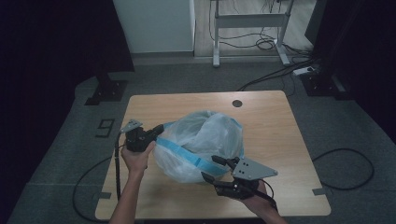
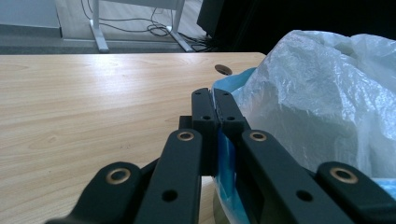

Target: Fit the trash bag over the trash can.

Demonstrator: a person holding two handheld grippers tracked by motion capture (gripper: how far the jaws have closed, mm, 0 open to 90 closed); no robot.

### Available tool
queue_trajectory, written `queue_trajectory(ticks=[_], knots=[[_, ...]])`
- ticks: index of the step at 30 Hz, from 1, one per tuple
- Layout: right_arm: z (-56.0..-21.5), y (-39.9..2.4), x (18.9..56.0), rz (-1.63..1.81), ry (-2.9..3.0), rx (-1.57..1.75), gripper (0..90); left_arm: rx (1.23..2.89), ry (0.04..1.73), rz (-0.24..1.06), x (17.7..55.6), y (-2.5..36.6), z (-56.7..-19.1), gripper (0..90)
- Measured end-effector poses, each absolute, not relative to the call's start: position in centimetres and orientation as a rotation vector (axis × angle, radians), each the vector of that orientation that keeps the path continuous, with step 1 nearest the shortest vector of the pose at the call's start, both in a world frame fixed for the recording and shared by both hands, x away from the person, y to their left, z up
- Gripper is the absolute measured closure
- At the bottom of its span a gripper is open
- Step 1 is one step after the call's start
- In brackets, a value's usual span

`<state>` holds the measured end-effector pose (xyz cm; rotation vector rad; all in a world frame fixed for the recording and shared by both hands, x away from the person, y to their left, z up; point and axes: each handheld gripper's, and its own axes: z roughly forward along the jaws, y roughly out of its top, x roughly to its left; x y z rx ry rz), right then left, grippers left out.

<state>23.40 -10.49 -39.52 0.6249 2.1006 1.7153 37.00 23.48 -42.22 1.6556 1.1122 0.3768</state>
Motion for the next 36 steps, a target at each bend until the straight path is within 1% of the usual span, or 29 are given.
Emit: queue_trajectory(ticks=[2,3,4,5,6,8,9,10,11,12,13,14,17,29,36], knots=[[-39.7,-10.3,23.5,1.705,2.110,0.623,40.6,1.655,1.112,0.376,37.0,23.5,-42.2,88.5],[-40.1,-10.0,23.5,1.698,2.118,0.610,46.3,1.651,1.111,0.374,37.0,23.6,-42.2,88.5],[-40.1,-10.0,23.5,1.698,2.118,0.610,46.3,1.651,1.111,0.374,37.0,23.6,-42.2,88.5],[-40.3,-10.0,23.5,1.691,2.126,0.601,49.0,1.652,1.110,0.375,37.0,23.6,-42.2,88.5],[-40.7,-9.9,23.4,1.672,2.125,0.597,56.7,1.653,1.109,0.375,37.0,23.6,-42.3,88.5],[-41.0,-10.1,23.1,1.678,2.100,0.580,66.7,1.651,1.109,0.374,36.9,23.7,-42.3,88.5],[-41.1,-10.3,22.9,1.681,2.089,0.573,70.8,1.652,1.109,0.373,36.8,23.7,-42.3,88.5],[-41.1,-10.3,22.9,1.681,2.089,0.573,70.8,1.652,1.109,0.373,36.8,23.7,-42.3,88.5],[-41.3,-10.5,22.5,1.704,2.085,0.539,77.0,1.657,1.108,0.375,36.7,23.7,-42.4,88.5],[-41.3,-10.5,22.5,1.704,2.085,0.539,77.0,1.657,1.108,0.375,36.7,23.7,-42.4,88.5],[-41.6,-10.6,22.4,1.689,2.097,0.530,80.1,1.658,1.107,0.375,36.7,23.7,-42.4,88.5],[-41.6,-10.6,22.4,1.689,2.097,0.530,80.1,1.658,1.107,0.375,36.7,23.7,-42.4,88.5],[-42.4,-10.7,22.6,1.678,2.110,0.562,87.5,1.657,1.107,0.374,36.6,23.7,-42.4,88.4],[-45.7,-10.8,23.7,1.689,2.162,0.631,88.9,1.672,1.091,0.357,36.3,23.7,-42.6,87.8],[-47.6,-11.0,24.5,1.642,2.205,0.668,88.9,1.713,1.099,0.326,36.1,23.7,-43.5,87.9]])
